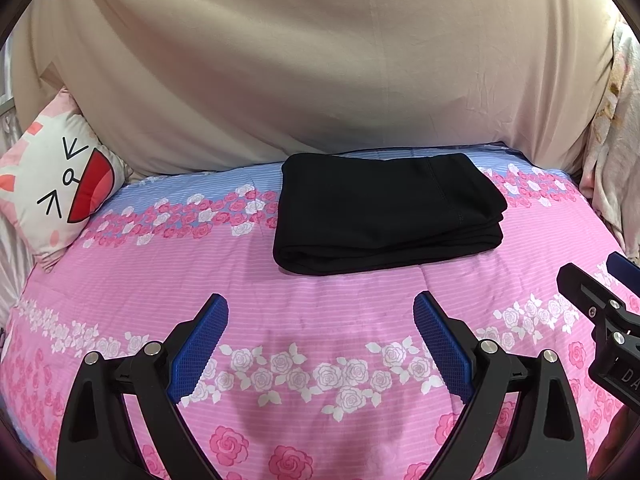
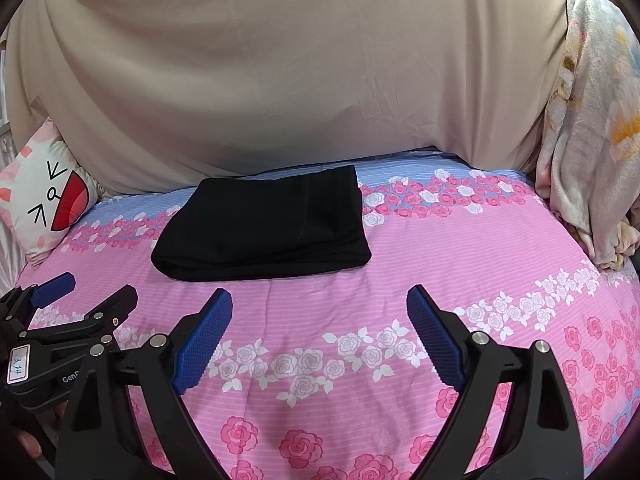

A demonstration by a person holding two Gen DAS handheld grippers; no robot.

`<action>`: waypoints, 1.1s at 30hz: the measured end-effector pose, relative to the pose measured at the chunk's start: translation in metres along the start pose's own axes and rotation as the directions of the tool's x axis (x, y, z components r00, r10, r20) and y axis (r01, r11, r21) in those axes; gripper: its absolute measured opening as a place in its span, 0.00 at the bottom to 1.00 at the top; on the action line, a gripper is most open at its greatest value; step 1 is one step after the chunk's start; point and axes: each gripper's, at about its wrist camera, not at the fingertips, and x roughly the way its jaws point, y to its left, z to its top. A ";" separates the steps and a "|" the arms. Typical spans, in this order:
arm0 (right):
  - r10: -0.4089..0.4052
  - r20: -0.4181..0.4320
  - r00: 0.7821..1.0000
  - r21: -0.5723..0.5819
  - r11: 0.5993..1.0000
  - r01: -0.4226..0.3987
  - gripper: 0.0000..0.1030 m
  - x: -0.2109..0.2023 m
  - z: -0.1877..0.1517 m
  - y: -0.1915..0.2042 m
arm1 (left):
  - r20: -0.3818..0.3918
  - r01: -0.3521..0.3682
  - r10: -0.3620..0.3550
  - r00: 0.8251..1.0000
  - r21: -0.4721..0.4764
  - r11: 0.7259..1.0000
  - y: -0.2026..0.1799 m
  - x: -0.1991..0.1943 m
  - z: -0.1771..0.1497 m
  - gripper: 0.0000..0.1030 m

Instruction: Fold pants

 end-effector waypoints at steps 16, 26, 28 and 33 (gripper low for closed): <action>-0.002 0.001 1.000 0.000 1.000 0.002 0.84 -0.001 0.002 -0.001 | 0.006 0.003 -0.003 1.000 0.011 1.000 0.001 -0.002 -0.001 0.89; -0.002 0.001 1.000 0.000 1.000 0.002 0.84 -0.001 0.002 0.000 | -0.004 0.025 -0.025 1.000 0.024 0.999 0.000 -0.004 -0.001 0.89; -0.002 0.001 1.000 -0.001 1.000 0.002 0.84 -0.001 0.002 0.000 | -0.008 0.020 -0.020 1.000 0.028 0.999 0.001 -0.002 -0.002 0.89; -0.005 0.000 1.000 0.003 1.000 0.005 0.84 -0.001 0.002 -0.001 | -0.004 0.011 -0.010 1.000 0.039 0.999 0.002 -0.001 -0.002 0.89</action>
